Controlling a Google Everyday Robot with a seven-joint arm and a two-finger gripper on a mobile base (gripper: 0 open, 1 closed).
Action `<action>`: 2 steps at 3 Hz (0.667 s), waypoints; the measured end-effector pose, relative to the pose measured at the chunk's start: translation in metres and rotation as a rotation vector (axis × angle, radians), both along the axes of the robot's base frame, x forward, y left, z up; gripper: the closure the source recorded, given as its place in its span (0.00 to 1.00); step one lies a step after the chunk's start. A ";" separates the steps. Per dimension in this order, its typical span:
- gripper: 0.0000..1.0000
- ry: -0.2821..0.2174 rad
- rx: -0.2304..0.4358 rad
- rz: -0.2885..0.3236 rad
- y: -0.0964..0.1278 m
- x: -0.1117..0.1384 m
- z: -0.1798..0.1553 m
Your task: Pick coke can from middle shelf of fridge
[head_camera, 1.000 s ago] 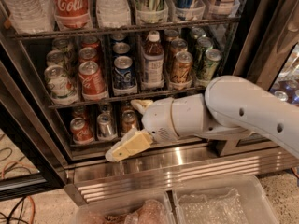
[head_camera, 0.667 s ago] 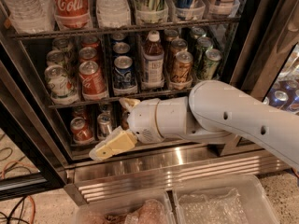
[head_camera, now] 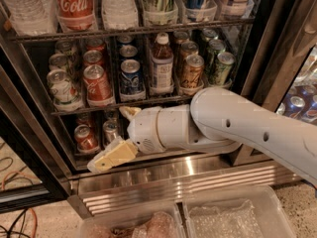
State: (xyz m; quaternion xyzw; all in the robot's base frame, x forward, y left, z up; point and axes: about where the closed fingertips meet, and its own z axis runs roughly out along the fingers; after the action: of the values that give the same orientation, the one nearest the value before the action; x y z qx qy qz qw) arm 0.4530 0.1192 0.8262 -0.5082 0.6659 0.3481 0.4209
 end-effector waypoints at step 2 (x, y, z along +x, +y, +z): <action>0.00 0.035 0.029 -0.001 0.029 -0.005 -0.028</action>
Offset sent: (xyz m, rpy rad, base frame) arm -0.0053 0.0346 -0.0452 0.0448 0.0600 -0.0266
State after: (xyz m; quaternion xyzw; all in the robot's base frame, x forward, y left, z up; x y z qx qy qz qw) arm 0.4478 0.1478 0.7982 -0.4954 0.6683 0.3663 0.4169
